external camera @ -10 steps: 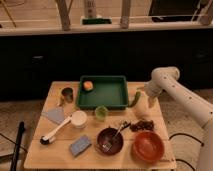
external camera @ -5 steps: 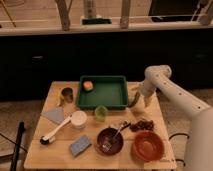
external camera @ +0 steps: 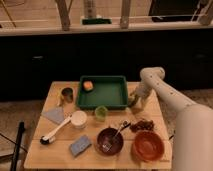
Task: Place pepper in paper cup
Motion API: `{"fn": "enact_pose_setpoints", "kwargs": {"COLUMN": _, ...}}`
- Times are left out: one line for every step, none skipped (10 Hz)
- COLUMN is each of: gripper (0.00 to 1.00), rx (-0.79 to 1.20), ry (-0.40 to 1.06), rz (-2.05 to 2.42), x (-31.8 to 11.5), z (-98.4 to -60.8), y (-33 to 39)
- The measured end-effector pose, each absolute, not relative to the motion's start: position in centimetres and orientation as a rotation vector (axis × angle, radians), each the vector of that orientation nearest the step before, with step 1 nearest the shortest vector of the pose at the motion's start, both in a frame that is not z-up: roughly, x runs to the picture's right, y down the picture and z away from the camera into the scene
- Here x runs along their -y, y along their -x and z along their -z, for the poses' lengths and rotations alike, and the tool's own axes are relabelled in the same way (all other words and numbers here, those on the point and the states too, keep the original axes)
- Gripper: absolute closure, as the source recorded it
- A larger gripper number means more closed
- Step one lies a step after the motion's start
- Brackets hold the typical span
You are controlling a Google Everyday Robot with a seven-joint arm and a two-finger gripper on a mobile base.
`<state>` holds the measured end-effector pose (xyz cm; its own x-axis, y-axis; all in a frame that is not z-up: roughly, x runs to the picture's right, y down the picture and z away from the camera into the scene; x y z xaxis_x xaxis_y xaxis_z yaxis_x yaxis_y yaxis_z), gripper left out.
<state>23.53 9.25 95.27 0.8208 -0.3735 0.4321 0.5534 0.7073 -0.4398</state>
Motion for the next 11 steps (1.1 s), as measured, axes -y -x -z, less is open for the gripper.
{"fn": "enact_pose_setpoints", "kwargs": {"gripper": 0.60, "rx": 0.329, "ry": 0.601, "rz": 0.526, "x": -9.4, "z": -95.4, "y": -23.7}}
{"fn": "enact_pose_setpoints", "kwargs": {"gripper": 0.70, "rx": 0.328, "ry": 0.604, "rz": 0.526, "x": -9.4, "z": -95.6, "y": -24.0}}
{"fn": "enact_pose_setpoints", "kwargs": {"gripper": 0.80, "rx": 0.330, "ry": 0.603, "rz": 0.528, "x": -9.2, "z": -95.7, "y": -24.0}}
{"fn": "enact_pose_setpoints", "kwargs": {"gripper": 0.91, "rx": 0.332, "ry": 0.602, "rz": 0.532, "x": -9.0, "z": -95.9, "y": -23.9}}
{"fn": "enact_pose_setpoints", "kwargs": {"gripper": 0.97, "rx": 0.334, "ry": 0.602, "rz": 0.536, "x": -9.0, "z": -95.8, "y": -24.0}}
{"fn": "enact_pose_setpoints", "kwargs": {"gripper": 1.00, "rx": 0.326, "ry": 0.596, "rz": 0.543, "x": -8.5, "z": -95.1, "y": -24.5}}
{"fn": "enact_pose_setpoints", "kwargs": {"gripper": 1.00, "rx": 0.319, "ry": 0.589, "rz": 0.552, "x": -8.0, "z": -94.3, "y": -25.0}}
{"fn": "enact_pose_setpoints", "kwargs": {"gripper": 1.00, "rx": 0.315, "ry": 0.580, "rz": 0.559, "x": -7.5, "z": -93.6, "y": -25.1}}
{"fn": "enact_pose_setpoints", "kwargs": {"gripper": 1.00, "rx": 0.310, "ry": 0.569, "rz": 0.566, "x": -7.0, "z": -93.2, "y": -25.3}}
{"fn": "enact_pose_setpoints", "kwargs": {"gripper": 1.00, "rx": 0.302, "ry": 0.554, "rz": 0.570, "x": -6.6, "z": -92.7, "y": -25.9}}
{"fn": "enact_pose_setpoints", "kwargs": {"gripper": 1.00, "rx": 0.295, "ry": 0.541, "rz": 0.571, "x": -6.1, "z": -92.0, "y": -26.5}}
